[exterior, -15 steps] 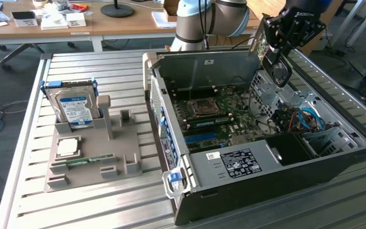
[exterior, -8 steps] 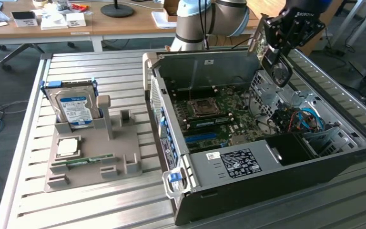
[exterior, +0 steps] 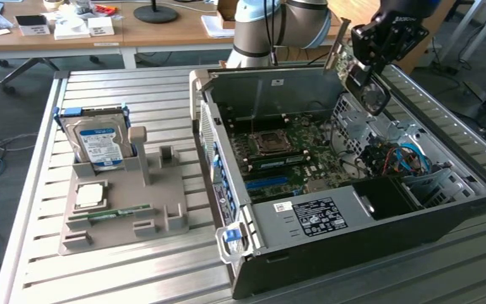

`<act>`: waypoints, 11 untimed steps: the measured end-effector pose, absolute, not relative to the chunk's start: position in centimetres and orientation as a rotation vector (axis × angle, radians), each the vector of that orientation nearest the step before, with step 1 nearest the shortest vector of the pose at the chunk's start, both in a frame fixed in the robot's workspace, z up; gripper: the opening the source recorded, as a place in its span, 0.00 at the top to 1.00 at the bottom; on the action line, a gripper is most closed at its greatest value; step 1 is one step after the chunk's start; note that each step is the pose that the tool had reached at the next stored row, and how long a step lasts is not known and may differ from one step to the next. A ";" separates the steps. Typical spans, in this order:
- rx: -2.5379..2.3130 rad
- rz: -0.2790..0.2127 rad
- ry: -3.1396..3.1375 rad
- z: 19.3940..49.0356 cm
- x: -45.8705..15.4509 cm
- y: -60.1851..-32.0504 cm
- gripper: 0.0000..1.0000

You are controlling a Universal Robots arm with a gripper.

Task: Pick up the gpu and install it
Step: 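Insert the gpu into the slot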

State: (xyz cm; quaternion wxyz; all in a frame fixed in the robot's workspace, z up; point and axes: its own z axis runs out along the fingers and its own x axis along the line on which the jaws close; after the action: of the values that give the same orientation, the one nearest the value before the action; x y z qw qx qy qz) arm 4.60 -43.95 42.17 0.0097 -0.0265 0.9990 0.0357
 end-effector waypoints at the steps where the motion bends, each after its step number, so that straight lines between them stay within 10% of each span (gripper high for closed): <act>1: -0.104 0.112 3.119 42.2 4.6 -44.0 0.73; 11: -0.357 0.114 3.106 42.1 4.6 -44.0 0.73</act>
State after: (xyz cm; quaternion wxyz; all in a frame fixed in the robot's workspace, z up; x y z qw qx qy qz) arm 4.60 -43.96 42.10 0.0066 -0.1141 0.9928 0.0364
